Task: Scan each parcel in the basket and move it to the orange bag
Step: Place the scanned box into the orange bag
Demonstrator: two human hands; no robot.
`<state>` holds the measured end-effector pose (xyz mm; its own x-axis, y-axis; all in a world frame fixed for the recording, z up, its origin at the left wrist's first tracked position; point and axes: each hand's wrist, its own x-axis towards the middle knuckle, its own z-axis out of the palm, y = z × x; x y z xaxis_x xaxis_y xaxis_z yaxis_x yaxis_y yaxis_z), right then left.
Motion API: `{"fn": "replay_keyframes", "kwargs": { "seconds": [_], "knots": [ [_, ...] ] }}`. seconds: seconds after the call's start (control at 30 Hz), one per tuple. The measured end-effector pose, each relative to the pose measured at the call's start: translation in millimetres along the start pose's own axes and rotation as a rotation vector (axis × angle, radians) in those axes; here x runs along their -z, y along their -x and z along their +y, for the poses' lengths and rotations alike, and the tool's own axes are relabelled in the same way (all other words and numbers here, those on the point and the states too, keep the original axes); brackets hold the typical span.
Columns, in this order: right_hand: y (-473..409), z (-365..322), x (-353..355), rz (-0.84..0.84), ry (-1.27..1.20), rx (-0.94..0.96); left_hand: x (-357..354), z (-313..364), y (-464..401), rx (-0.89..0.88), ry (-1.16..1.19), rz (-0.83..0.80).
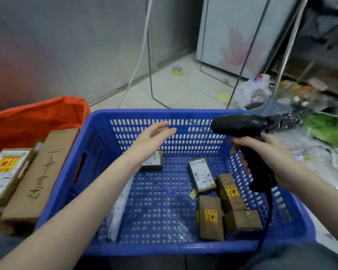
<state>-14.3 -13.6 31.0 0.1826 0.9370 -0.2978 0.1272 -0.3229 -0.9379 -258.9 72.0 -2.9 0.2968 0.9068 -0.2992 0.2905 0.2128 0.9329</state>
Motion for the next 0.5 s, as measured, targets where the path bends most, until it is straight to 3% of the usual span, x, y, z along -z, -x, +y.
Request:
{"fn": "replay_keyframes", "kwargs": {
  "seconds": [0.23,0.5],
  "knots": [
    [-51.0,71.2,20.0,0.113,0.002,-0.119,-53.3,-48.2,-66.1,0.121,-0.061,-0.074],
    [-109.0,145.0,11.3,0.106,0.137,-0.261,-98.2,-137.0,-128.6,0.295,-0.125,-0.133]
  ]
}}
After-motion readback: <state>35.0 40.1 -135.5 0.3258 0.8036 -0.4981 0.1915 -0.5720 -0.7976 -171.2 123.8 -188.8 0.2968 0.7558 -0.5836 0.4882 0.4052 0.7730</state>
